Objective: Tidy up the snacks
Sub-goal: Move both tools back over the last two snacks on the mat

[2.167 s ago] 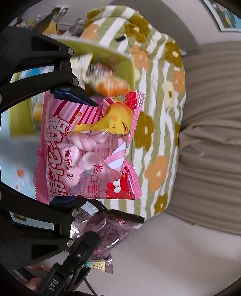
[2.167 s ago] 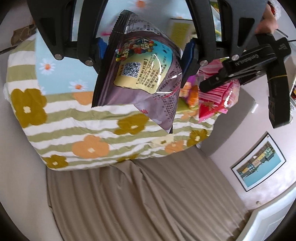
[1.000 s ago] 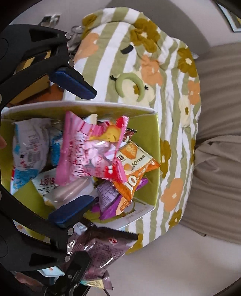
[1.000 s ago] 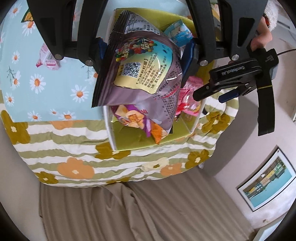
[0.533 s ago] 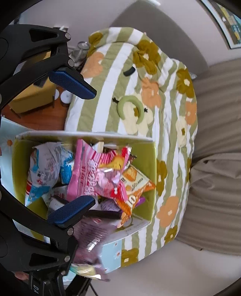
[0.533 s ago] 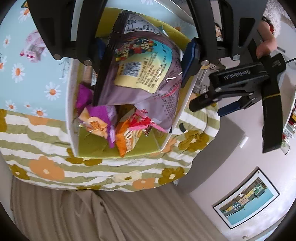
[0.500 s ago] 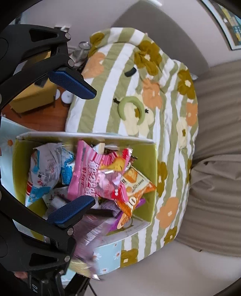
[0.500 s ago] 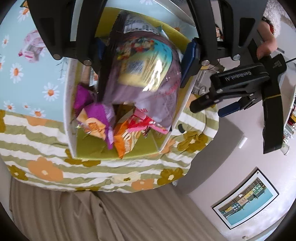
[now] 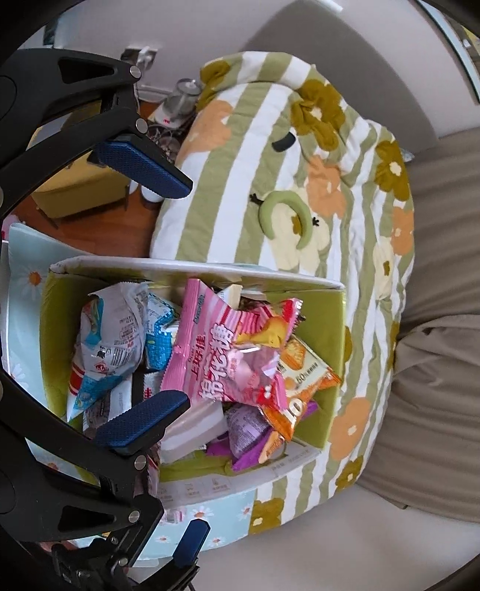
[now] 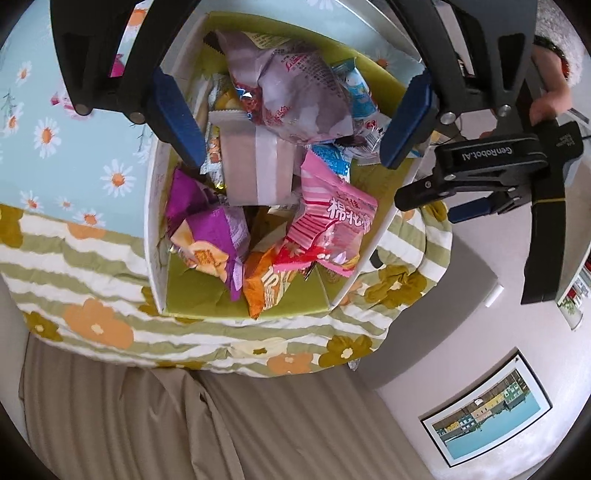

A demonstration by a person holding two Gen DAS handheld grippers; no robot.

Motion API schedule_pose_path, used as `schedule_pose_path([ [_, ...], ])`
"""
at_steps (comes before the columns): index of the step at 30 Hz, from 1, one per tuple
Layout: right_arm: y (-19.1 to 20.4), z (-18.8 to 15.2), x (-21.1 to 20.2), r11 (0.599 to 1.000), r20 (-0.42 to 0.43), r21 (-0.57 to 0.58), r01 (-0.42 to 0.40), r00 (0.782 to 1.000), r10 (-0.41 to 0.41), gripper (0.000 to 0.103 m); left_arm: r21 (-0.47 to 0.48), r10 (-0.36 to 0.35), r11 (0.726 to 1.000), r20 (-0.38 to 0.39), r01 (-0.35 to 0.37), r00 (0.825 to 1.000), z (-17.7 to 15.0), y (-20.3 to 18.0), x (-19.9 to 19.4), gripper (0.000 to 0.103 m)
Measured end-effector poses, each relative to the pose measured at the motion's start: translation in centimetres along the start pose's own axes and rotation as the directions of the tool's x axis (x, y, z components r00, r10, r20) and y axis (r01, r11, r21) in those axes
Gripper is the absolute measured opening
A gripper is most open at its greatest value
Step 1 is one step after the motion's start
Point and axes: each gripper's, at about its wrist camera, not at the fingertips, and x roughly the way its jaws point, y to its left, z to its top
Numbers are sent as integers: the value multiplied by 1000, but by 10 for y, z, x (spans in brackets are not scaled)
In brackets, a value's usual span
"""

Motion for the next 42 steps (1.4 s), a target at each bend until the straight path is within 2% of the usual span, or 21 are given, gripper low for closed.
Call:
schedule_pose_path([
  [4,7,2,-11,999,5,-25,42,999,-42,94,14,-32,999,23,32,999,3,-3,-13,103],
  [7,11,1,-27,998,38,-24,64,997,-63,94,39,-50,998,45,48,998,4,-11,-24,103],
  [10,9,0,-49,992,84,7,123,989,-123,94,73,-85,994,63,81,994,6,-20,-36,103],
  [13,-3,-7,-81,980,135,83,183,972,-193,94,122,-150,983,78,140,986,10,-39,-46,103],
  [16,-19,-17,-106,958,146,151,243,953,-265,94,185,-217,962,78,200,973,15,-69,-54,103],
  [18,-35,-29,-122,929,130,196,314,930,-342,94,213,-248,950,79,226,966,15,-88,-57,103],
  [23,-75,-62,-149,873,83,284,397,896,-435,94,280,-336,907,35,314,941,1,-151,-62,103],
  [25,-93,-76,-155,858,62,308,411,891,-450,94,302,-355,893,13,335,935,-9,-177,-62,103],
  [31,-135,-120,-170,819,4,351,454,874,-486,94,358,-378,856,-63,374,924,-35,-252,-54,103],
  [34,-151,-139,-174,806,-7,384,451,874,-486,94,374,-383,838,-114,397,917,-44,-284,-41,103],
  [37,-166,-156,-174,791,-33,396,467,867,-497,94,388,-359,835,-152,390,921,-56,-314,-22,103],
  [42,-185,-182,-159,771,-74,419,478,865,-496,94,409,-296,843,-191,350,936,-73,-339,19,103],
])
